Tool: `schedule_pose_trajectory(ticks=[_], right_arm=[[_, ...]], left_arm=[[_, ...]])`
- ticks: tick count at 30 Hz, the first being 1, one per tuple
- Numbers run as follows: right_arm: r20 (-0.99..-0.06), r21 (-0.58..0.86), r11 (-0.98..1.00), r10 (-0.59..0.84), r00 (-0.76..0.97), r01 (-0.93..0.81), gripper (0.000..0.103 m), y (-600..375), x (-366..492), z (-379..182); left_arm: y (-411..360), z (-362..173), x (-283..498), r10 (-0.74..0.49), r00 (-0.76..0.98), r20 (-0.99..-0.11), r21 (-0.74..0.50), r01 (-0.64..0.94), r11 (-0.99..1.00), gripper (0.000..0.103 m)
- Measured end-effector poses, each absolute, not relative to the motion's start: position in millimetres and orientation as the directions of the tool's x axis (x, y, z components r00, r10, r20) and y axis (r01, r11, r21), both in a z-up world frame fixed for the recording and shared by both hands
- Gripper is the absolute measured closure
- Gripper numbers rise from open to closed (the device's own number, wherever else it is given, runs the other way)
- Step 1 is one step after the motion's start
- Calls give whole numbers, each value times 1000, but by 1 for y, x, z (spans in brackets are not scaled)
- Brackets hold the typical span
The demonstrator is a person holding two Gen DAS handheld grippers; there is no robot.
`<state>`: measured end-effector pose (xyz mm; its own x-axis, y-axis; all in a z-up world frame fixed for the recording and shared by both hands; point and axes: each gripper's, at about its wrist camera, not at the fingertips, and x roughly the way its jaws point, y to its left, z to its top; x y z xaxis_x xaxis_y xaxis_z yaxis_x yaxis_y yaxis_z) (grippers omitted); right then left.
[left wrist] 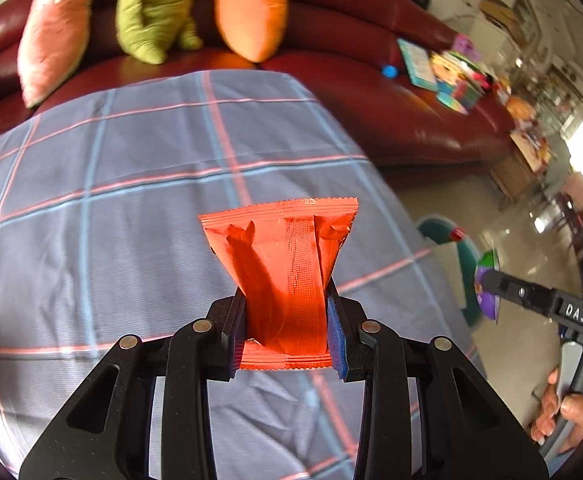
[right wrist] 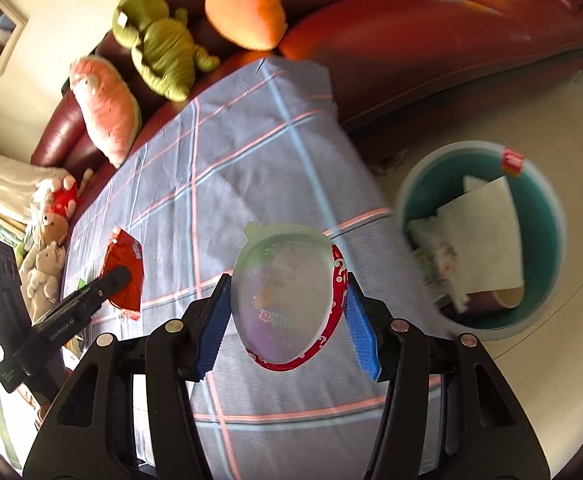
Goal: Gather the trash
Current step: 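Carry the red bag and the lid over the teal bin with both tools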
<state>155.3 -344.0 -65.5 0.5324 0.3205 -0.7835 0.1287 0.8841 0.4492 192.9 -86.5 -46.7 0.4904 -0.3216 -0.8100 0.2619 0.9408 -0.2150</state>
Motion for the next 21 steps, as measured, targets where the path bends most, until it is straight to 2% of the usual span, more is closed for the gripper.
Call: schedule_pose_trajectory(ticks=[11, 21], right_arm=[[-748, 465, 837, 198, 634, 287, 51, -465, 108, -55], [-749, 505, 790, 202, 631, 347, 51, -520, 95, -81]], left_arm=[[-205, -30, 184, -402, 429, -809, -198, 445, 873, 68], [-295, -47, 186, -404, 356, -843, -173, 531, 829, 68]])
